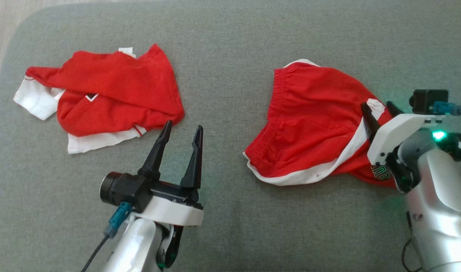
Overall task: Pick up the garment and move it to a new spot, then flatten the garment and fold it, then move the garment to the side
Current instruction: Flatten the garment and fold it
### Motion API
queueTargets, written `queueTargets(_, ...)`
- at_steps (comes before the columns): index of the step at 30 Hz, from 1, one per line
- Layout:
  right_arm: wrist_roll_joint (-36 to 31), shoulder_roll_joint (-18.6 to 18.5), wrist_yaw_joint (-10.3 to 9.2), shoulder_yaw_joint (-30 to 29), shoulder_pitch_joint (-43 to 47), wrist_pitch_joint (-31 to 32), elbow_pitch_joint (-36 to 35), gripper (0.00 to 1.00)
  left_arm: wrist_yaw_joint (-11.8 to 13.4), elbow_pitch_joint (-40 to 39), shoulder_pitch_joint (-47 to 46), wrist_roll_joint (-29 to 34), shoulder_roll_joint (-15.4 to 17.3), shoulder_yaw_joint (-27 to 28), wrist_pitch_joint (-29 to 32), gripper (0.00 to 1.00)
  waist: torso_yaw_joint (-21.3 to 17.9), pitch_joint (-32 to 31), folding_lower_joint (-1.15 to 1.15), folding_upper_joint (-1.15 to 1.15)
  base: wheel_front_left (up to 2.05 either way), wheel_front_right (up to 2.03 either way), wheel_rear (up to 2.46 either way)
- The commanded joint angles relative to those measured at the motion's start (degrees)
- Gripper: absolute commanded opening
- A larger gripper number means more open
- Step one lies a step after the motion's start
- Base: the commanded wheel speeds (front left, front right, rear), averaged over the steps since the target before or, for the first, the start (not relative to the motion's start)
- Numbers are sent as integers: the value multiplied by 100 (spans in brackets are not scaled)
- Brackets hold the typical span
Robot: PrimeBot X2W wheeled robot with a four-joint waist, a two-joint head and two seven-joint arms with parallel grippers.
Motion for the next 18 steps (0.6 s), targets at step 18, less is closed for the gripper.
queueTargets(18, 480, -316, -4, -129, 527, -806, -1718, 0, 58, -207, -7, -47, 1, 279, -36, 100, -623, -336, 0, 0, 0, 0, 0)
